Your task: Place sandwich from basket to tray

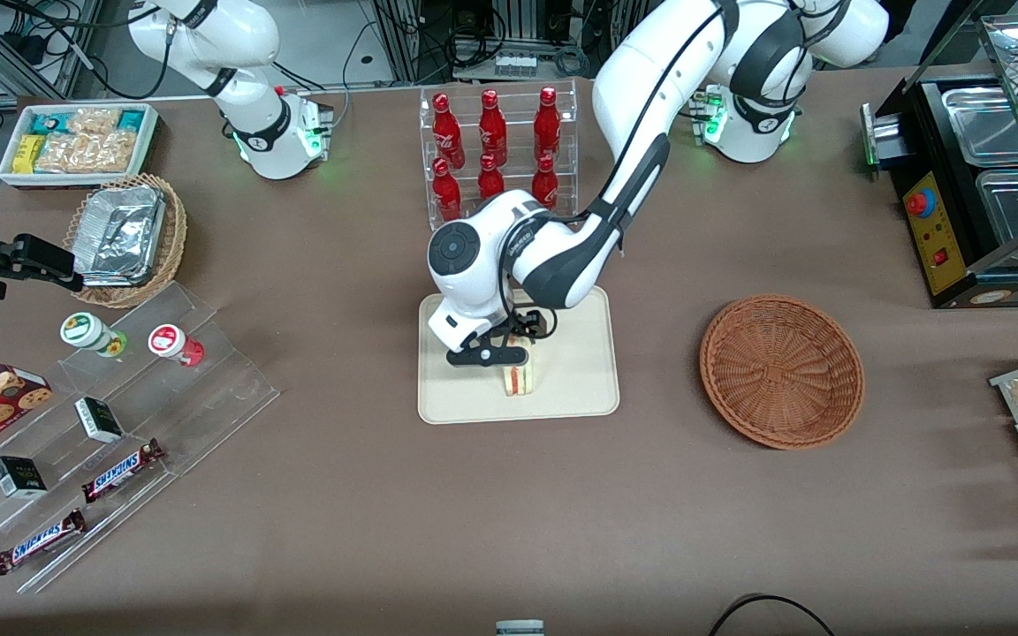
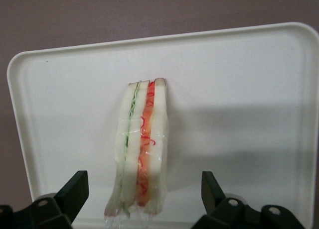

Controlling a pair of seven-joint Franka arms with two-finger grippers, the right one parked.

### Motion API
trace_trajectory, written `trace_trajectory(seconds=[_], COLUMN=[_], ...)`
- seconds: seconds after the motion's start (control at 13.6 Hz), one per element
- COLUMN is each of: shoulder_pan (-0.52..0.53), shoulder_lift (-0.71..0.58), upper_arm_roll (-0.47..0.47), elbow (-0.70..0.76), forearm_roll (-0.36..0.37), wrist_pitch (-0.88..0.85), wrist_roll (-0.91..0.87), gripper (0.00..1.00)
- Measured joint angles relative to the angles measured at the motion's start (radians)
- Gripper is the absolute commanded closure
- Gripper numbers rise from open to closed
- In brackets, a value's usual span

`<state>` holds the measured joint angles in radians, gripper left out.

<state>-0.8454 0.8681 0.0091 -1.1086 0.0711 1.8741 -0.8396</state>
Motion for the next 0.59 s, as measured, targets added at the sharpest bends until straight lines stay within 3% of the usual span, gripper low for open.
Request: trace_trajectory(seconds=[0.59], shoulder_pan=[0.045], shoulder_lift=[-0.170], upper_arm_roll=[0.008], elbow=[0.006], forearm_roll=[-0.042], wrist_pitch=[-0.131], wrist_roll=[0.000], gripper=[0.00])
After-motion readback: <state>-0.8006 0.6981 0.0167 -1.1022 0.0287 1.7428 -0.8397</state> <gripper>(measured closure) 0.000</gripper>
